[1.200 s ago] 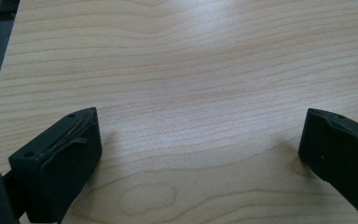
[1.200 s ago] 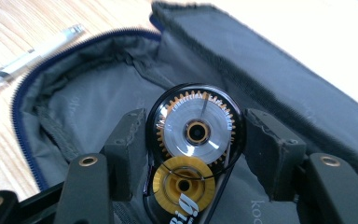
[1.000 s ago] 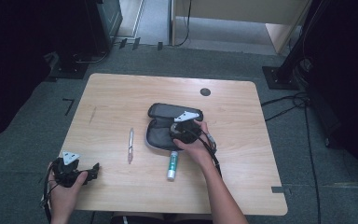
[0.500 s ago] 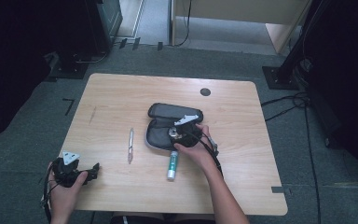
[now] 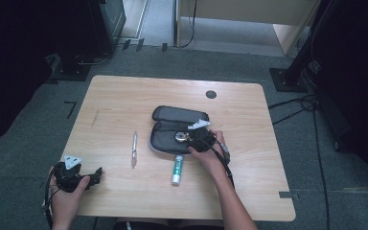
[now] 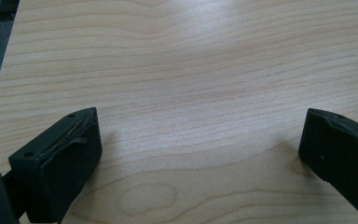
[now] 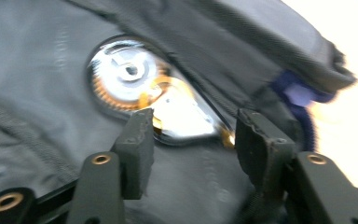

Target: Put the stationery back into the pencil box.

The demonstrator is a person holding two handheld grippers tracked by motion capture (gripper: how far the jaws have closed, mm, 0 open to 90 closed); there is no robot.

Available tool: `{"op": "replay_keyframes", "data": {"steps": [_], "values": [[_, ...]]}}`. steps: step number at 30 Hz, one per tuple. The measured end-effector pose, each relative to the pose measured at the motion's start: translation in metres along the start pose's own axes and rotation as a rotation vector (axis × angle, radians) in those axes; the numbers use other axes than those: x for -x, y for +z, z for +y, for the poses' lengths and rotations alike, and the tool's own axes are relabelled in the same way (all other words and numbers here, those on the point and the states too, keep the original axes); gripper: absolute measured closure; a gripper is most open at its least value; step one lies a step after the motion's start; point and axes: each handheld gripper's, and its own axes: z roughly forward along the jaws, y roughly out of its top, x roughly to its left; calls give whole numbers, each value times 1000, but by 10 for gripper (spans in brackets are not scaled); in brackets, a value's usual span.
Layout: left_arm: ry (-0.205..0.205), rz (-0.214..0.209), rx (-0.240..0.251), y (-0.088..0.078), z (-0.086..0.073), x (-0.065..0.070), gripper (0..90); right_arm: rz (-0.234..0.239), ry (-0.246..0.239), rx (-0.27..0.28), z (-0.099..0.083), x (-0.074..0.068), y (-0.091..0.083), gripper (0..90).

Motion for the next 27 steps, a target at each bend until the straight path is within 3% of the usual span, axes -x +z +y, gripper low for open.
{"op": "replay_keyframes", "data": {"steps": [3, 6, 9, 13, 19, 23, 25, 27], "values": [[0, 0, 0, 0, 0, 0, 0, 53, 75, 78, 7, -2, -6, 510], [0, 0, 0, 0, 0, 0, 0, 69, 81, 106, 13, -7, -4, 528], [0, 0, 0, 0, 0, 0, 0, 128, 117, 98, 25, -13, 7, 589], [1, -1, 1, 0, 0, 0, 0, 163, 168, 75, 34, -16, 17, 589], [3, -2, 0, 0, 0, 0, 0, 94, 142, 60, 43, -32, 27, 560], [2, -3, 0, 0, 0, 0, 0, 70, 129, 40, 45, -34, 29, 571], [3, -3, 1, 0, 0, 0, 0, 34, 116, 16, 42, -35, 30, 559], [2, -3, 0, 0, 0, 0, 0, 33, 113, 18, 39, -33, 29, 562]]}}
